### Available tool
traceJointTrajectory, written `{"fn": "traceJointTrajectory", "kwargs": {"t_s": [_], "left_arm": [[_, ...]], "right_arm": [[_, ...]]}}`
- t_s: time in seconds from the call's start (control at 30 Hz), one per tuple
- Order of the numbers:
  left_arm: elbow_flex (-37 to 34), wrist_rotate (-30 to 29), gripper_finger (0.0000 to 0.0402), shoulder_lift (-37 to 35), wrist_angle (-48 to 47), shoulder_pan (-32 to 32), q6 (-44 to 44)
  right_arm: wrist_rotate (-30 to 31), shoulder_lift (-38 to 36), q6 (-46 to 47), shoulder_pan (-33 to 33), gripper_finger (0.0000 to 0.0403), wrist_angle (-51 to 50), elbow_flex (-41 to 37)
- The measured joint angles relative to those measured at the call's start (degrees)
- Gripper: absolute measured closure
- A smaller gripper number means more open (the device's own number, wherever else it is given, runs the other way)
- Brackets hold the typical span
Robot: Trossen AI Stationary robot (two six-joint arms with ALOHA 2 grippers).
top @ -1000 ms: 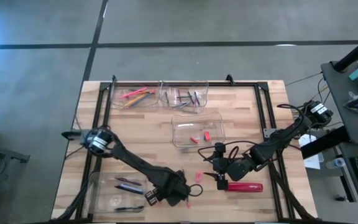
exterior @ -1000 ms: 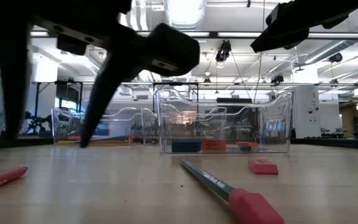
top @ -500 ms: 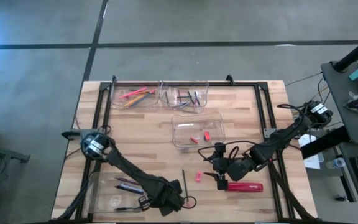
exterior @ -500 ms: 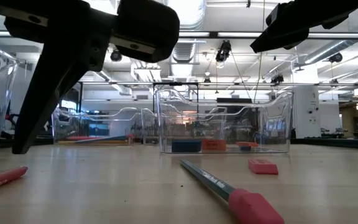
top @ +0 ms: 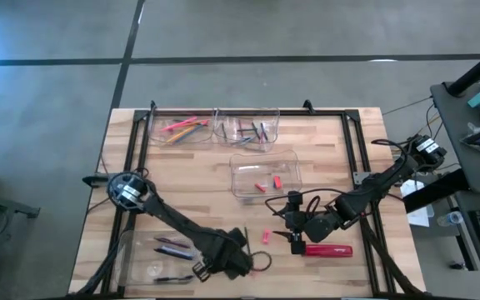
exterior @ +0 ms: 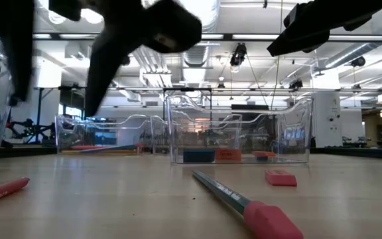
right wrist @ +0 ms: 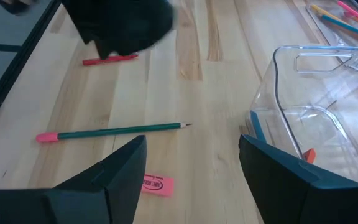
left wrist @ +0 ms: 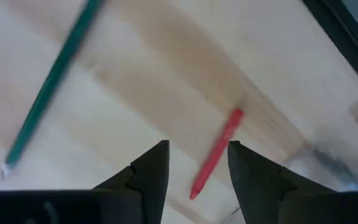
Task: Sort crayons/erasers/pens/pencils in bins
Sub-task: Put the red crayon into the top right transparent bin
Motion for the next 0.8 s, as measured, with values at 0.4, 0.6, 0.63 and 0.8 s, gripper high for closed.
{"fn": "traceJointTrajectory", "kwargs": {"t_s": [0.4, 0.6, 0.63, 0.8], "left_arm": [[2.0, 2.6, 0.0254, 5.3, -3.9, 1.3, -14.9], [2.4, 2.8, 0.0254, 5.4, -4.7, 1.6, -15.4], [2.3, 2.8, 0.0254, 5.4, -5.1, 1.4, -14.2], [2.0, 3.1, 0.0254, 5.4, -5.3, 0.4, -9.0]], "right_arm": [[0.0, 0.0, 0.0, 0.0, 0.0158, 0.3, 0.0], [0.0, 0.0, 0.0, 0.0, 0.0158, 0.4, -0.1], [0.0, 0.0, 0.0, 0.0, 0.0158, 0.4, -0.1], [0.0, 0.0, 0.0, 0.0, 0.0158, 0.4, -0.1]]}}
